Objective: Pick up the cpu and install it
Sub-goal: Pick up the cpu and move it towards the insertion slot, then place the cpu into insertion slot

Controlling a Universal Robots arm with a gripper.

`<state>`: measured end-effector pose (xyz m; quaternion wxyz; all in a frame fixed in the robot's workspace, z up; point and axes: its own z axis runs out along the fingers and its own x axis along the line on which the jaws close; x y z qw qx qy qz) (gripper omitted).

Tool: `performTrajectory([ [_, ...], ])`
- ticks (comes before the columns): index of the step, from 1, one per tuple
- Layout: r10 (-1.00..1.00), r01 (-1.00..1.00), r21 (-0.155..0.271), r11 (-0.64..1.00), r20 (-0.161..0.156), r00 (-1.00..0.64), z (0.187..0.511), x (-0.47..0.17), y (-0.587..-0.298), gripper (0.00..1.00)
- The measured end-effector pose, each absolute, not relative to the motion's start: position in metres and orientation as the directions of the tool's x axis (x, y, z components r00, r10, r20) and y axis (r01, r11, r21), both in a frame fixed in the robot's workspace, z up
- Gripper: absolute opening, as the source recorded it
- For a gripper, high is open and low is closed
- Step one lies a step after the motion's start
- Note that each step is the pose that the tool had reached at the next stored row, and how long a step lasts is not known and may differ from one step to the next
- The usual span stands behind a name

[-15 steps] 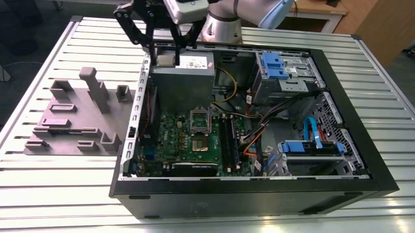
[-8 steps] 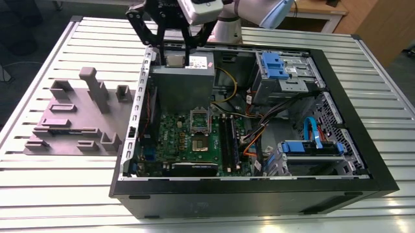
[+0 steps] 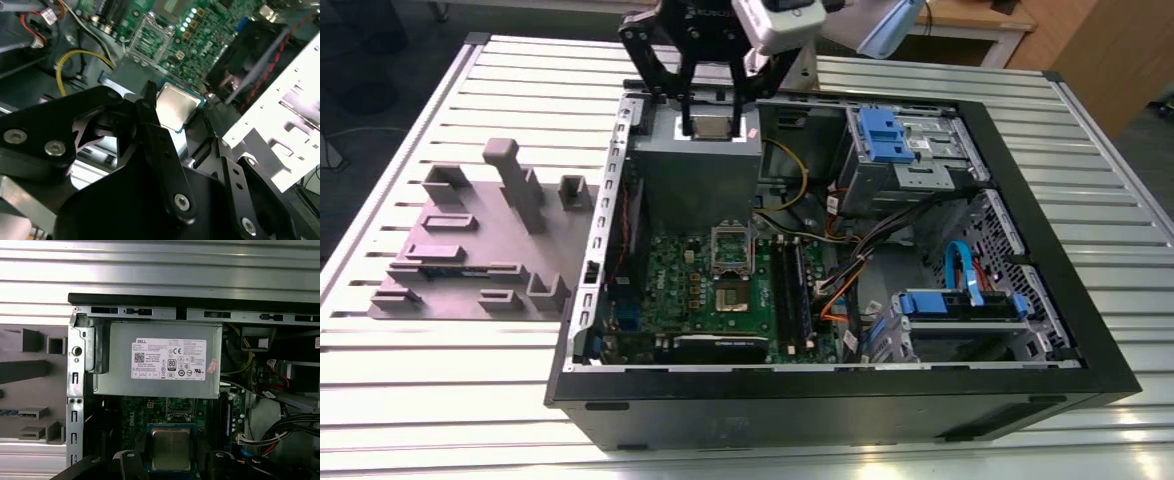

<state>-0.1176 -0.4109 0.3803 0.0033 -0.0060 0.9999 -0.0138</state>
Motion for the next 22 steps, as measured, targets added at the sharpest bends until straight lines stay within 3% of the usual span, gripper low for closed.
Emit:
performTrajectory([
  [22, -0.012, -0.012, -0.028, 1.0, -0.006, -1.0, 0.375, -0.096, -0.425, 0.47],
])
